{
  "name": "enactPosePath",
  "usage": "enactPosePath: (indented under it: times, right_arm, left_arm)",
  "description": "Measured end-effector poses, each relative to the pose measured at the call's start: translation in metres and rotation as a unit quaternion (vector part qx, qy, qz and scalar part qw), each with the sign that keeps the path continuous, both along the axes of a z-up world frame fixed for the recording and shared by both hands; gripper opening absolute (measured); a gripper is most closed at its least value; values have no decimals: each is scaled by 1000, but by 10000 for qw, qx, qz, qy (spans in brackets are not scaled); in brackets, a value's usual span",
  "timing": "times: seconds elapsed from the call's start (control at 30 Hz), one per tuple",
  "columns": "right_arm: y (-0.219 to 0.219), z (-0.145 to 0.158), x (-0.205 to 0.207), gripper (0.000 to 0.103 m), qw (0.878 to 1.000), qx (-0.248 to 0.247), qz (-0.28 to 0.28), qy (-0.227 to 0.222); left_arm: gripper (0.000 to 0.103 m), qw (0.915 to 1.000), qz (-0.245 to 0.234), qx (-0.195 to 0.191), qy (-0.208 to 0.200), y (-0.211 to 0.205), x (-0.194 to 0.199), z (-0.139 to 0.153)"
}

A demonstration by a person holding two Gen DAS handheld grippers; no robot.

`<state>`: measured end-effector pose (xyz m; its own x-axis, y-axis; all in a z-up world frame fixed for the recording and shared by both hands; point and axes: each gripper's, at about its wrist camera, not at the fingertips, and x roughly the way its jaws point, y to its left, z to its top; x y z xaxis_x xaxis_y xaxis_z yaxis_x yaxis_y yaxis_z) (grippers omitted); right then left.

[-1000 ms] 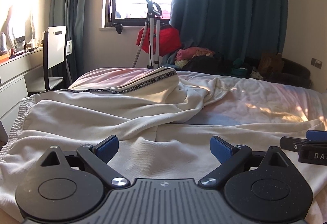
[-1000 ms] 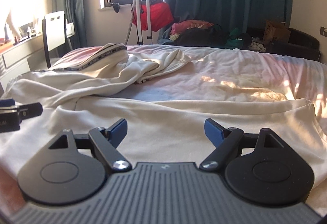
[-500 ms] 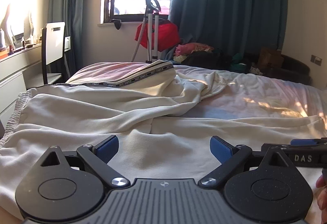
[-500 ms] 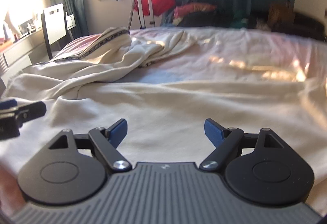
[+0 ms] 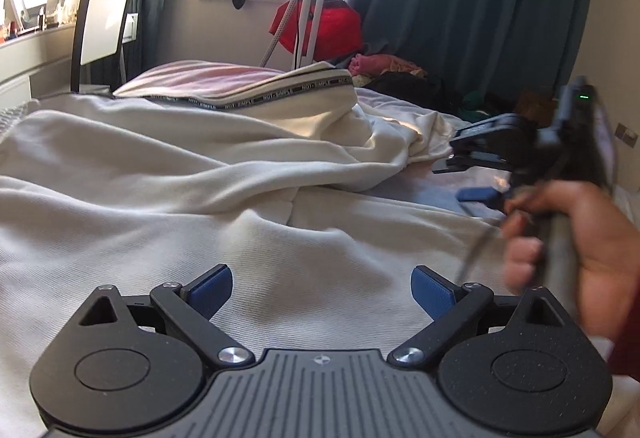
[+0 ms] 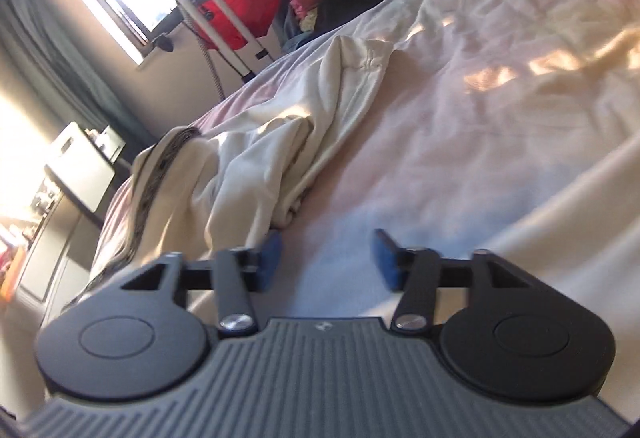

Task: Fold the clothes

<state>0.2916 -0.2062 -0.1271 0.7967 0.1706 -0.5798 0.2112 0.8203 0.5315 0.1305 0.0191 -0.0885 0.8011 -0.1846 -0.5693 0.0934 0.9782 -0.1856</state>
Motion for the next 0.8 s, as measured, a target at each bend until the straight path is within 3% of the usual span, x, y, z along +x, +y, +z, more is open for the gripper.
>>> enactPosePath:
  times: [0.07, 0.2, 0.4, 0.5, 0.53, 0.6, 0.8]
  right_arm:
    - [4, -14, 24, 40, 9999, 13, -92, 139]
    - [4, -25, 47, 40, 9983, 537, -106, -177]
    - [-7, -36, 61, 39, 9906, 1318, -93, -350]
    - [-1, -30, 65, 34, 9946, 994, -13, -282]
    - [2, -26, 66, 13, 9965, 797, 0, -241]
    - [5, -18, 65, 4, 9986, 480, -20, -201]
    - [-24, 0, 44, 3, 9991, 150, -300, -255]
  left_arm:
    - [97, 9997, -33, -248, 35, 5, 5, -5]
    - [97, 9961, -77, -872, 100, 18, 14, -16]
    - [98, 9944, -62, -1044, 133, 21, 18, -21]
    - [98, 9953, -69, -955, 109, 19, 16, -20]
    - [98, 9955, -72, -937, 100, 19, 15, -20]
    - [98, 9957, -72, -918, 99, 19, 14, -19]
    - [98, 9958, -10, -906, 148, 18, 14, -18]
